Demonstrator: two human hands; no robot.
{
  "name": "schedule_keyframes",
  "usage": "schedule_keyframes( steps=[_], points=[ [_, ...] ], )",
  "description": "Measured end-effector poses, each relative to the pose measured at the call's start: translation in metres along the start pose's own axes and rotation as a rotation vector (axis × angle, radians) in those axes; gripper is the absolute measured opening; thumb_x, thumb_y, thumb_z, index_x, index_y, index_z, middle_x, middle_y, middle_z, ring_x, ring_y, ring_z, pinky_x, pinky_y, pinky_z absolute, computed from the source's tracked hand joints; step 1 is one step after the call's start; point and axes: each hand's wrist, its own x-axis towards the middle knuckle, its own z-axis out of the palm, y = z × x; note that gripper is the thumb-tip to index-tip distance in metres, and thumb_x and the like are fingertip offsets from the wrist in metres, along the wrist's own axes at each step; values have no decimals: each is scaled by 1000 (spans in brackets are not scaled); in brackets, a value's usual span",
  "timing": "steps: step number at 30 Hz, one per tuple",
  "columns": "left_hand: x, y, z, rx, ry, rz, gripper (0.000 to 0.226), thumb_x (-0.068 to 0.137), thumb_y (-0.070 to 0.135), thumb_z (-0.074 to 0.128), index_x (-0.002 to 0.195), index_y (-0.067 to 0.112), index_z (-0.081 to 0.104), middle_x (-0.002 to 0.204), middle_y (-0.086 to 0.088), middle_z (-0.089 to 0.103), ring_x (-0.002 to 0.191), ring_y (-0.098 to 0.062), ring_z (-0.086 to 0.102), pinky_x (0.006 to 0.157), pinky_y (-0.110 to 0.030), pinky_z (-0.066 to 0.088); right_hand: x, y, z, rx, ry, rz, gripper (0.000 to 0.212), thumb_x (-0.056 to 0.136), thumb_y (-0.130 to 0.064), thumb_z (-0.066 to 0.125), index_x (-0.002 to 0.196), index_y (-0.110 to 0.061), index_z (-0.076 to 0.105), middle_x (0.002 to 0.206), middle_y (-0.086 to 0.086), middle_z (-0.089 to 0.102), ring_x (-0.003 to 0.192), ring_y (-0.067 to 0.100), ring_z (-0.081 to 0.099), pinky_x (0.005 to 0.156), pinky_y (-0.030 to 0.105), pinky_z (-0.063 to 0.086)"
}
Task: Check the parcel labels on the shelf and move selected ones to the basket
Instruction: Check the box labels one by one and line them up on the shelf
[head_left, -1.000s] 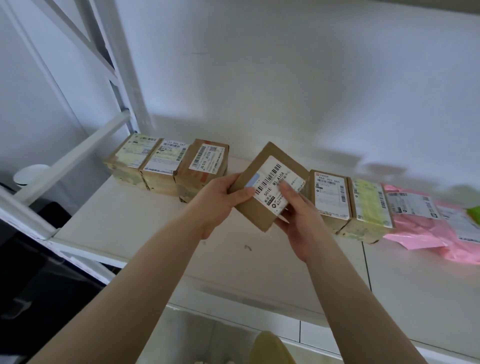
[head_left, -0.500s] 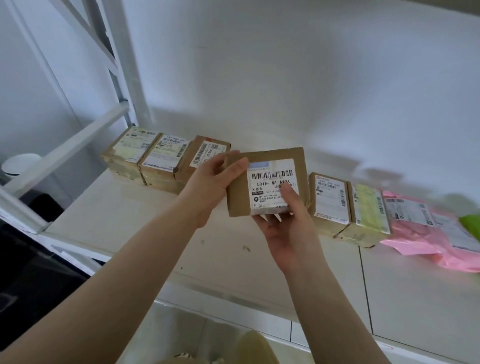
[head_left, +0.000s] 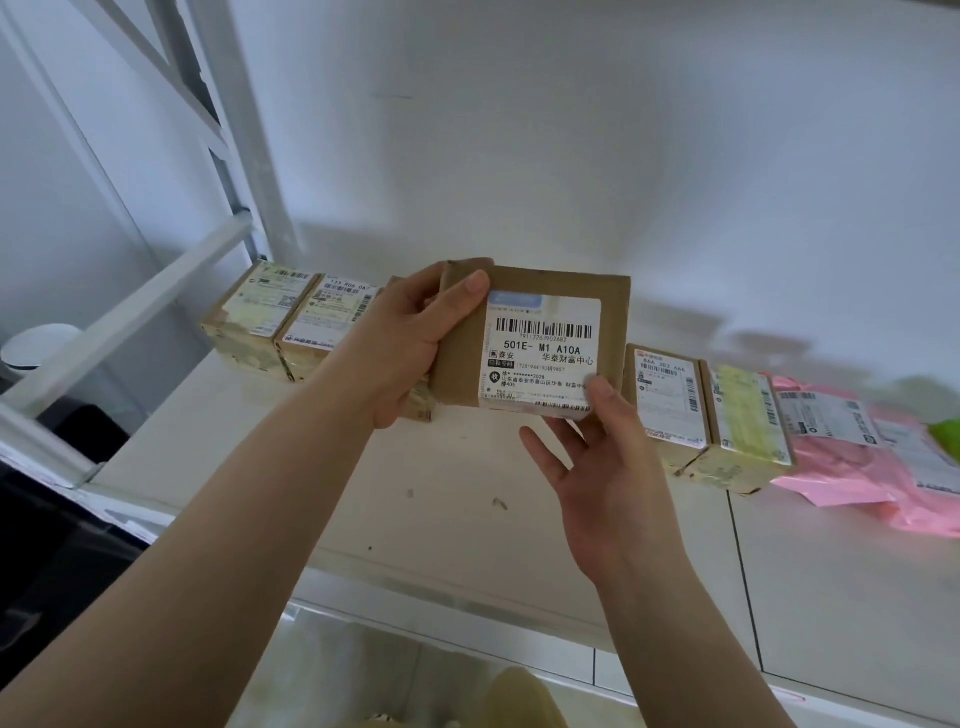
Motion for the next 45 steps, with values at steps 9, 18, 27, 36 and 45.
schedule_keyframes(
  steps=[9,18,27,36,45],
  points=[
    [2,5,-3,9,21,-14,65,64,50,69,125,29,64,113,-4,73,103,-22,70,90,-44,56,2,-1,6,-30,-30,-4,15,80,-26,67,72,-33,79,88,-6,75,94,15,65,97,43,52],
    [-1,5,-5,-15,13,-8,64,66,45,69,127,27,62,113,-6,73,104,-22,70,86,-39,57,3,0,6,-19,-19,12,12,73,-27,66,70,-30,77,91,-3,75,94,16,66,100,44,50],
    [-2,5,-4,-42,-1,-5,63,68,42,69,129,25,61,113,-7,72,104,-22,70,87,-38,57,1,-1,4,-14,-22,3,12,72,-26,67,70,-31,77,90,-2,75,91,15,66,99,43,51],
    [-2,-3,-2,9,3,-133,47,72,38,73,115,18,68,111,-5,73,101,-18,68,85,-38,56,14,-8,-3,-66,82,-14,14,89,-26,65,79,-30,75,87,-5,75,95,17,66,89,35,52],
    [-5,-31,12,-165,93,-312,36,83,25,72,113,8,65,107,-5,74,98,-16,69,76,-33,60,39,-4,-13,-198,122,-7,75,80,-39,76,144,-14,45,117,3,74,115,20,66,106,43,47]
  ],
)
